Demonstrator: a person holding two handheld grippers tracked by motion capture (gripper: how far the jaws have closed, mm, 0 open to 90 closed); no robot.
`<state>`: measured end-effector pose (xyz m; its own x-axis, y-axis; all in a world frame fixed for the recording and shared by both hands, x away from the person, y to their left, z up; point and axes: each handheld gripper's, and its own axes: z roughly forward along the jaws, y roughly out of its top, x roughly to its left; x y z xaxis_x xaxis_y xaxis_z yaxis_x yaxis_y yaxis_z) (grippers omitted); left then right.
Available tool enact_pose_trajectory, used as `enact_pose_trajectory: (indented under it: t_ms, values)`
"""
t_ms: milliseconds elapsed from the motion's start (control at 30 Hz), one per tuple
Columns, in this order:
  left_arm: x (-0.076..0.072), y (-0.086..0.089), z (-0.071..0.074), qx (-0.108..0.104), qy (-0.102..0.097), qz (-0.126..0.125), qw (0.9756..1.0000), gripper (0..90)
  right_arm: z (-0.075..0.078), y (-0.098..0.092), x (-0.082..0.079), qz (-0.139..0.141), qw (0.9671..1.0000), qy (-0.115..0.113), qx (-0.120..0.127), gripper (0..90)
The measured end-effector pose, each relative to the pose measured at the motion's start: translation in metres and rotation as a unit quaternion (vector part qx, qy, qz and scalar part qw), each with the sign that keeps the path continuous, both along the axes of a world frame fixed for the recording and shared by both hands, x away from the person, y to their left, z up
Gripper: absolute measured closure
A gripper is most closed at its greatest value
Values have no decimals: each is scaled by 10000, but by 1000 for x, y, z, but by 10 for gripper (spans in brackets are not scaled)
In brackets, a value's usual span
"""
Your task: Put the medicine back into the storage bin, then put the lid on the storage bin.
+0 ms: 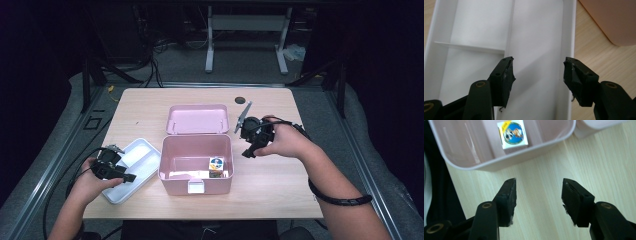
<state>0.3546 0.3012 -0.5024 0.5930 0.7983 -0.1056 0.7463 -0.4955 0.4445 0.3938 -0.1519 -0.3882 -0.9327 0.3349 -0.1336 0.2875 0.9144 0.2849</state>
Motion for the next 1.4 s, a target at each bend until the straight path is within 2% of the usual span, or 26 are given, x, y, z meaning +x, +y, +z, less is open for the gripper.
enact_pose_trajectory:
  t_ms: [100, 167, 233, 300, 333, 367, 400, 433, 500, 533, 633, 767, 833, 867, 900, 1000, 1033, 1067, 1100, 1167, 1200, 1267, 1333, 1400]
  values:
    - [3, 1, -1, 27, -252, 68, 9997, 440, -10, -11, -2, -231, 9996, -124, 93, 455]
    - [4, 1, -1, -22, -225, 76, 9997, 484, -15, -17, -3, -436, 9988, -156, 142, 455]
    - [7, -1, -1, 105, -180, 29, 9998, 484, -20, -23, -4, -579, 9979, -194, 203, 454]
    - [9, -2, 0, 214, -116, -82, 9997, 504, -25, -27, -6, -760, 9964, -239, 299, 450]
    - [10, -2, 0, 200, -34, -156, 9997, 517, -29, -29, -7, -816, 9958, -218, 352, 450]
    - [10, -2, 0, 200, -34, -156, 9997, 525, -29, -29, -7, -816, 9958, -218, 352, 450]
    - [11, -1, 1, 186, 58, -286, 9994, 550, -37, -31, -9, -921, 9940, -327, 486, 448]
    - [12, -1, 2, 208, 78, -346, 9992, 552, -40, -32, -9, -967, 9932, -335, 547, 444]
    - [12, -1, 4, 265, 21, -432, 9987, 567, -51, -33, -11, -1064, 9916, -374, 632, 441]
    - [13, 0, 5, 235, 9, -447, 9987, 567, -57, -33, -12, -1077, 9912, -279, 713, 440]
    - [14, 2, 7, 212, -9, -510, 9985, 567, -72, -32, -16, -1183, 9895, -286, 781, 433]
    - [18, 4, 9, 519, -95, -581, 9969, 566, -87, -31, -21, -1191, 9884, -330, 882, 428]
    - [20, 5, 11, 542, -19, -607, 9967, 564, -93, -31, -22, -1260, 9873, -376, 893, 429]
    - [21, 6, 12, 514, -5, -610, 9968, 564, -95, -32, -22, -1318, 9861, -287, 974, 428]
    - [22, 7, 13, 502, 9, -589, 9970, 564, -97, -32, -23, -1356, 9856, -314, 962, 428]
    - [25, 9, 15, 557, 65, -515, 9971, 570, -102, -35, -25, -1474, 9827, -369, 1063, 429]
    - [26, 10, 15, 567, 94, -504, 9971, 573, -103, -36, -26, -1564, 9805, -351, 1136, 430]
    - [27, 10, 15, 602, 128, -486, 9969, 577, -102, -37, -28, -1629, 9795, -478, 1082, 430]
    - [28, 11, 15, 659, 153, -486, 9965, 582, -104, -38, -29, -1667, 9773, -474, 1222, 430]
    - [28, 11, 15, 715, 190, -477, 9961, 585, -106, -39, -30, -1678, 9767, -531, 1229, 430]
    - [30, 11, 16, 811, 255, -469, 9953, 586, -109, -40, -32, -1773, 9736, -671, 1275, 430]
    - [31, 12, 16, 873, 297, -486, 9946, 592, -112, -41, -33, -1872, 9697, -759, 1377, 430]
    - [32, 13, 17, 904, 346, -485, 9941, 596, -114, -43, -35, -1940, 9666, -881, 1422, 430]
    - [34, 14, 17, 900, 361, -474, 9942, 609, -114, -44, -35, -1979, 9642, -902, 1518, 430]
